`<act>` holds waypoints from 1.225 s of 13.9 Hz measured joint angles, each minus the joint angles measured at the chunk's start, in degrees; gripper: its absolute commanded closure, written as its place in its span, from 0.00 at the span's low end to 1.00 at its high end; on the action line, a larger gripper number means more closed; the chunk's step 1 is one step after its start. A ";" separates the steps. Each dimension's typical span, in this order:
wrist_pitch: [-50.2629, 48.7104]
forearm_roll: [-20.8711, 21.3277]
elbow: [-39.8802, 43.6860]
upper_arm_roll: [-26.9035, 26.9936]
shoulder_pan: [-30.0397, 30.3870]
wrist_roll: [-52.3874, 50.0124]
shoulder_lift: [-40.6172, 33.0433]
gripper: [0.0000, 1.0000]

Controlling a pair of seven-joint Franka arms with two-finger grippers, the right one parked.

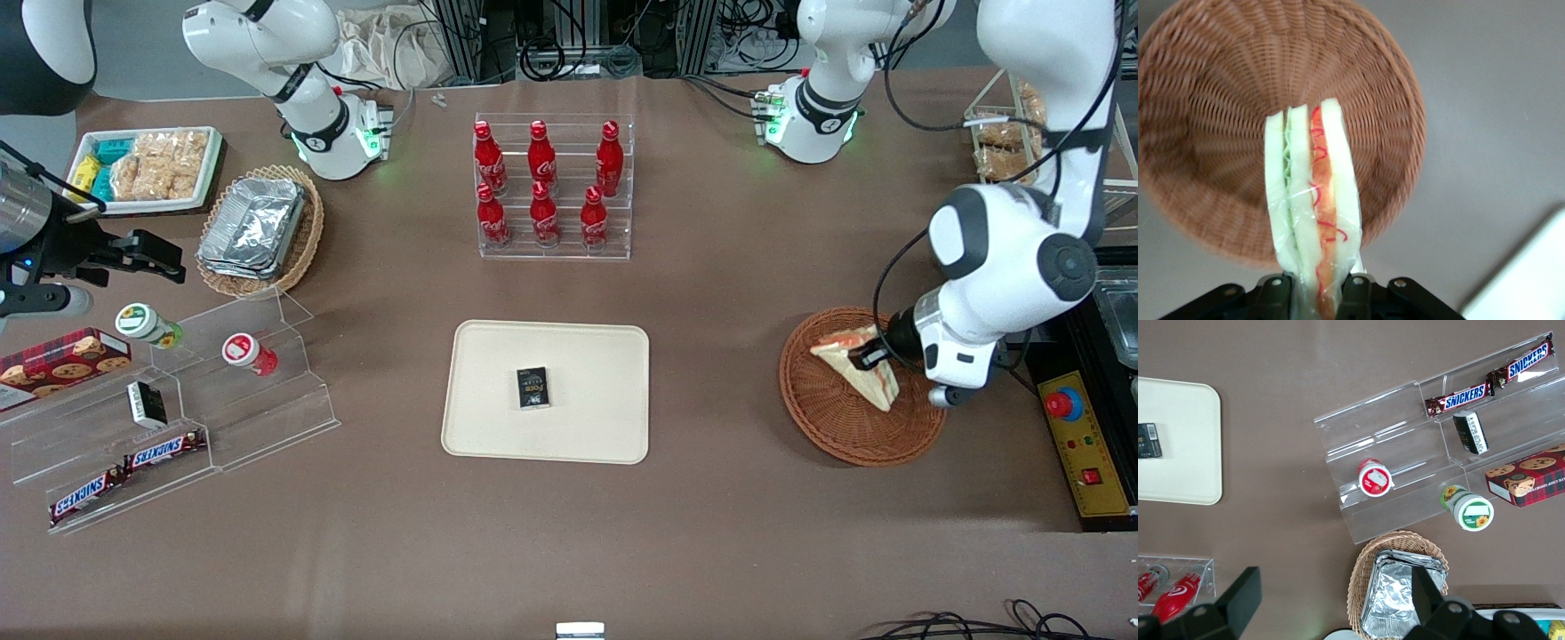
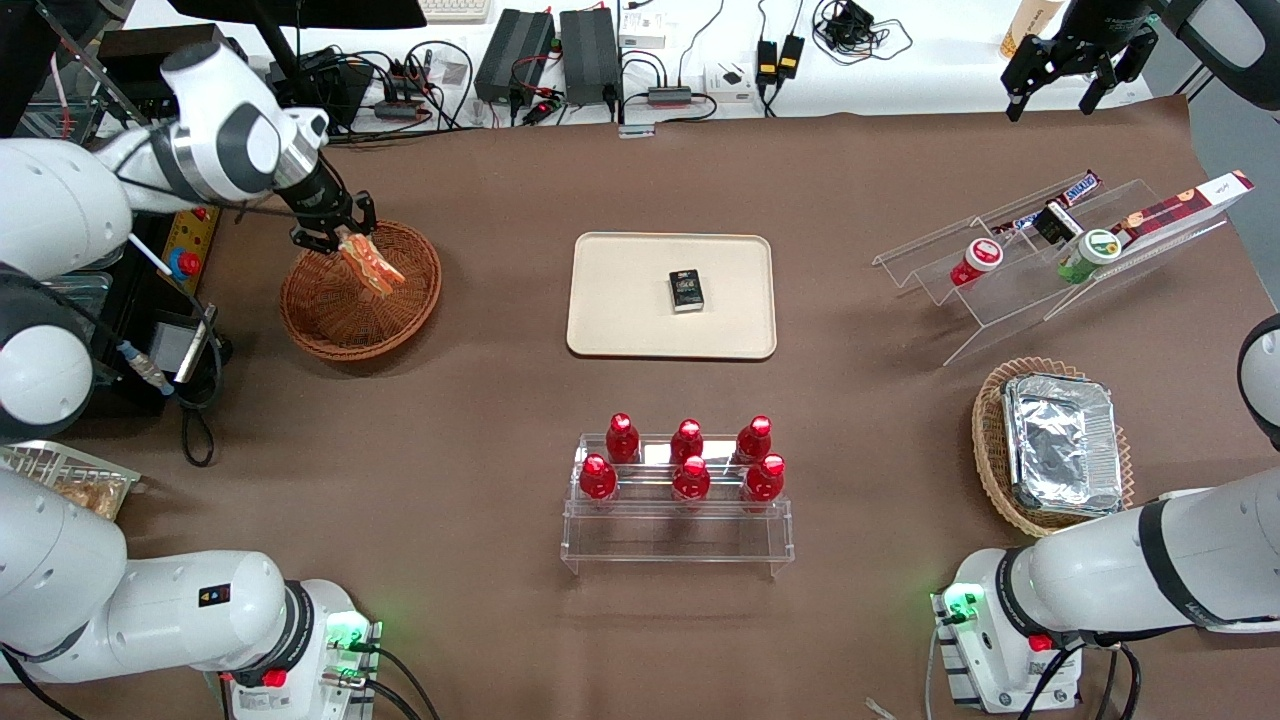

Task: Place sandwich from basket to tray
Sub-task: 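Close the left gripper on the wrapped sandwich and lift it, then carry the sandwich with the left gripper over to the cream tray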

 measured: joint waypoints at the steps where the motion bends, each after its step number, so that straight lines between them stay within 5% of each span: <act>1: -5.16 0.00 2.61 -1.15 -0.08 -0.29 -1.28 0.94; 4: -14.06 1.07 10.81 -4.94 -0.35 0.01 -2.32 0.94; 9: -14.45 2.39 13.42 -10.98 -0.43 8.74 -1.13 0.94; 14: -1.31 2.93 13.32 -19.55 -0.86 8.50 5.76 1.00; 17: 4.23 6.76 13.42 -20.94 -4.32 5.54 10.60 1.00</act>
